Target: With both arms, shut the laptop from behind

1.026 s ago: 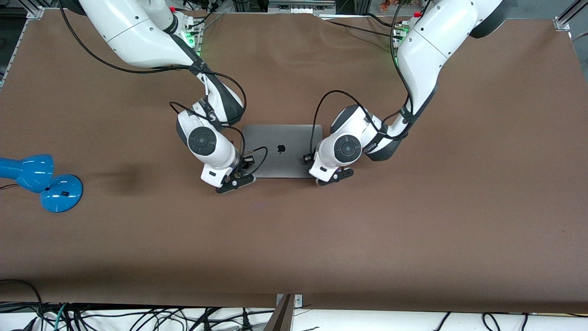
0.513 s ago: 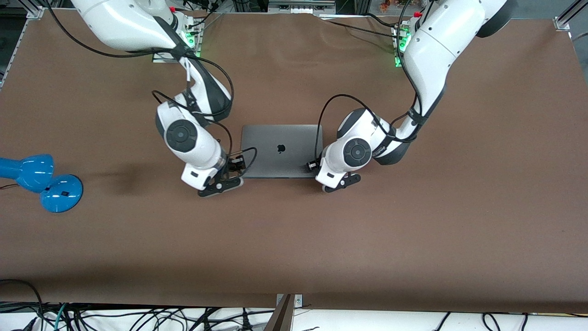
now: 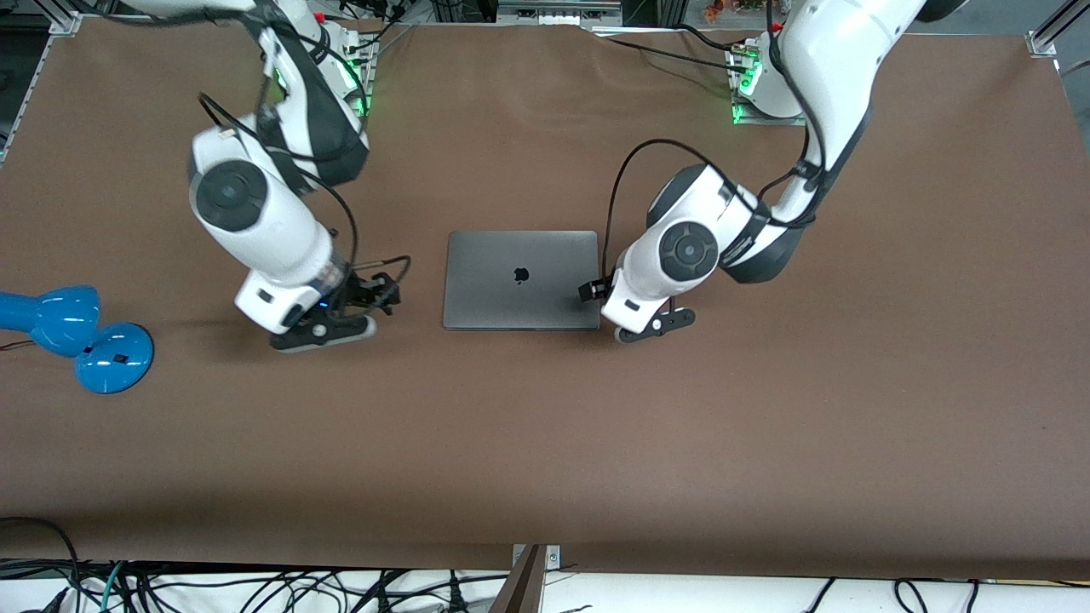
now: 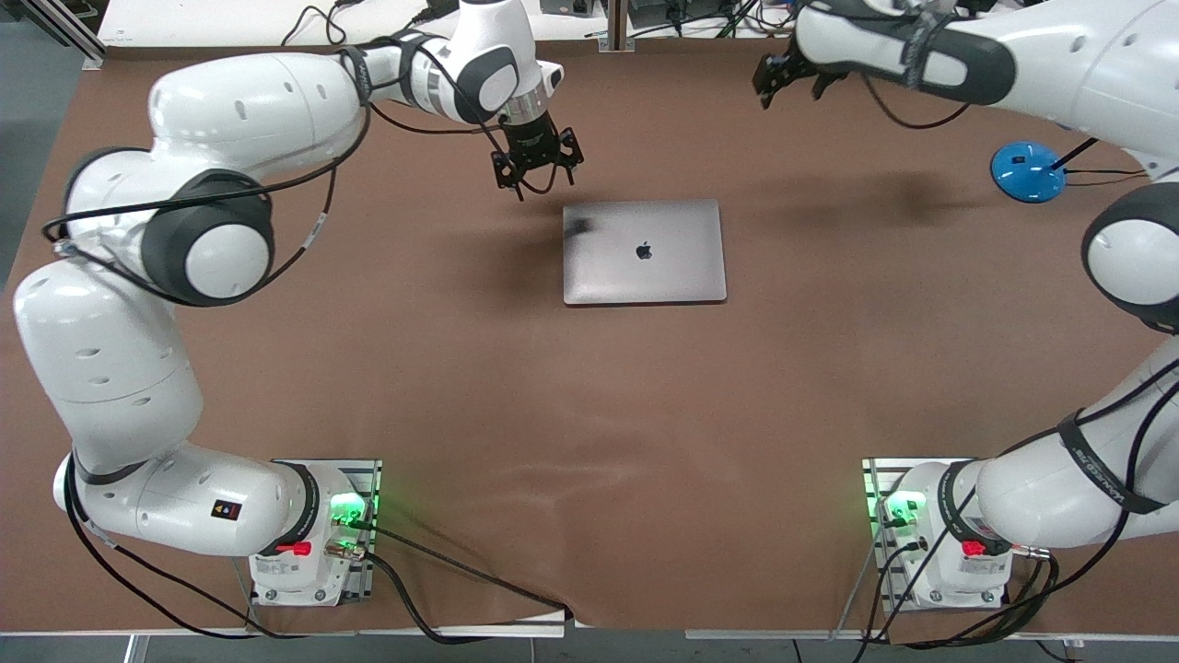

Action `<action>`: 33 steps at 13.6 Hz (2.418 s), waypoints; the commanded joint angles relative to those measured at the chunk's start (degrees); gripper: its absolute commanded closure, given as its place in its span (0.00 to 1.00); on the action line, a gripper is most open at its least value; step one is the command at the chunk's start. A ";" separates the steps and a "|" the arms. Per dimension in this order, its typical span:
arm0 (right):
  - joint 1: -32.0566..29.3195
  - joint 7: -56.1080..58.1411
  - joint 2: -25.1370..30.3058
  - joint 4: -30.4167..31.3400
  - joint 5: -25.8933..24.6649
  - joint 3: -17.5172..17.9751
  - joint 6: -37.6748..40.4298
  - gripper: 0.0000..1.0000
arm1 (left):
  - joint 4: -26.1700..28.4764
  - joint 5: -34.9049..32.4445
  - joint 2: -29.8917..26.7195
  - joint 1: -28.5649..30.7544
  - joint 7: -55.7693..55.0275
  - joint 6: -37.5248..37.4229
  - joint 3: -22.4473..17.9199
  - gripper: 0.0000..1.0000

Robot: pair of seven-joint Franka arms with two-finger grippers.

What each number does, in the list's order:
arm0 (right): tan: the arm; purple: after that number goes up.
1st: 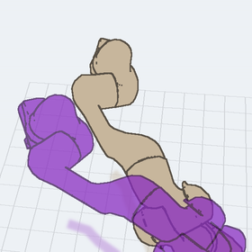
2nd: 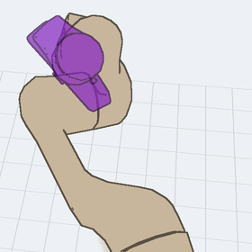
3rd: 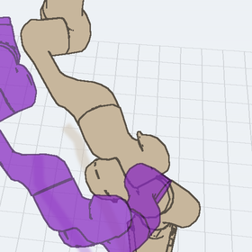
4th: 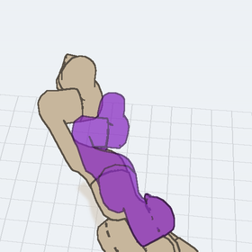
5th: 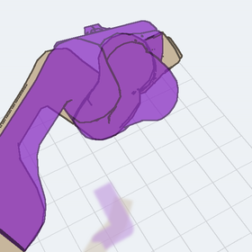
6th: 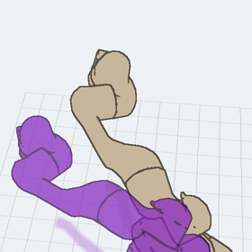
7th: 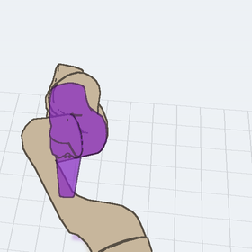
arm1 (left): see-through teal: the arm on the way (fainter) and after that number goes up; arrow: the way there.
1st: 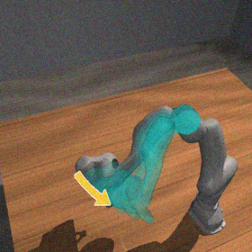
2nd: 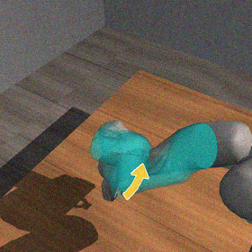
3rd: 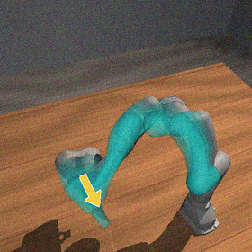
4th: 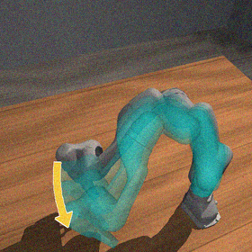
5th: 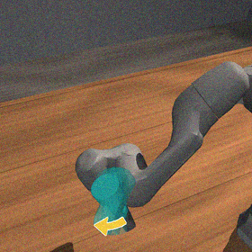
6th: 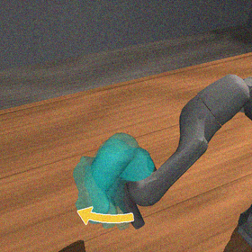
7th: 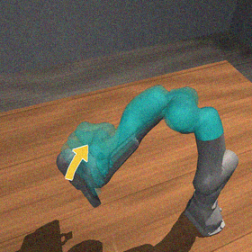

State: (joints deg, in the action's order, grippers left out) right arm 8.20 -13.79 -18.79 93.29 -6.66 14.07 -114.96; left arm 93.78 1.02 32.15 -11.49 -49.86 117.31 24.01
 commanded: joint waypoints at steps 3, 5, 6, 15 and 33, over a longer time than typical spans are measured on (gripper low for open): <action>-2.13 -0.72 10.51 0.50 0.94 -1.85 8.60 0.01 | 15.18 -0.58 -18.23 1.56 3.36 -0.06 0.68 0.00; -2.66 -0.63 13.59 -1.17 0.94 -3.34 13.60 0.01 | 17.48 0.73 -22.72 2.61 5.82 -1.20 0.68 0.00; -2.66 -0.37 15.17 -2.05 0.94 -4.65 16.24 0.01 | 17.75 0.74 -24.39 2.79 6.61 -2.95 0.68 0.00; -6.26 12.71 21.34 -3.20 8.50 -14.69 24.61 0.01 | 16.26 3.37 -38.46 6.91 19.43 -15.87 -0.02 0.00; -10.13 13.35 20.99 -2.06 9.47 -14.78 28.47 0.00 | 9.58 3.37 -43.85 16.50 44.59 -28.97 -11.36 0.00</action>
State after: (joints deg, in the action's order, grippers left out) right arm -1.23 -1.50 1.79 90.85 2.62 -1.10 -87.91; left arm 106.57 3.97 -14.43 4.41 -6.26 90.88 12.21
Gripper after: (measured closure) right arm 0.000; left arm 0.000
